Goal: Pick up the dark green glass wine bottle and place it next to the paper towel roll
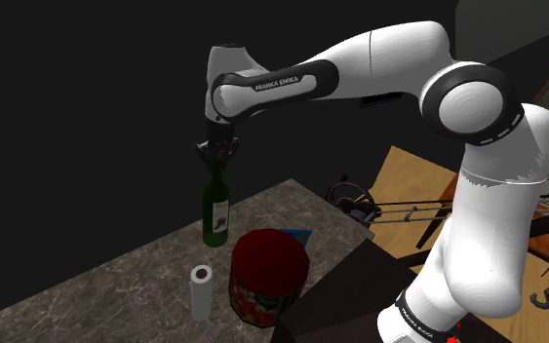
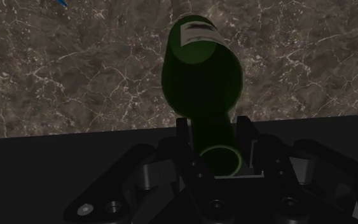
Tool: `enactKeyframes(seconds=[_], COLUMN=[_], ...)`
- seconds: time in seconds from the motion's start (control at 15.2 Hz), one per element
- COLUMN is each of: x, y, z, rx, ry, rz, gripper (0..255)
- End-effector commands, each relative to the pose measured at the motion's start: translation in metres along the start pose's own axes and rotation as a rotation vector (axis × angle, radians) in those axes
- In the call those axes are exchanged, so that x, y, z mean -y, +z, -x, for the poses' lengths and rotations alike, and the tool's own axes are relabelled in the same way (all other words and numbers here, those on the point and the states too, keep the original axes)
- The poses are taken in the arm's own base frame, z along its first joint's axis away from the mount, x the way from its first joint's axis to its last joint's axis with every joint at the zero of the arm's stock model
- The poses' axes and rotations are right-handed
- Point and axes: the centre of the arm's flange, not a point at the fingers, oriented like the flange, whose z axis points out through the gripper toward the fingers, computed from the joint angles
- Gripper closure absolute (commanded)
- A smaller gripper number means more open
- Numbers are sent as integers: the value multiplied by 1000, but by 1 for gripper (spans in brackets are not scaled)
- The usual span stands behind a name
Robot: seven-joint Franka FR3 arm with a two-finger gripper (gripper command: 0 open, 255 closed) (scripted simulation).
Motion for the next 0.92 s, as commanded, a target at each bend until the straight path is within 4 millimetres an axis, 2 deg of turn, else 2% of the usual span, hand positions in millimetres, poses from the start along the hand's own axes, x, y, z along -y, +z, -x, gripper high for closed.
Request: enactKeyframes(seconds=[0.0, 0.86], x=[0, 0], y=[10, 79], z=[1, 7], rx=[-1, -1], ry=[0, 0], rz=[0, 0], gripper=[255, 255])
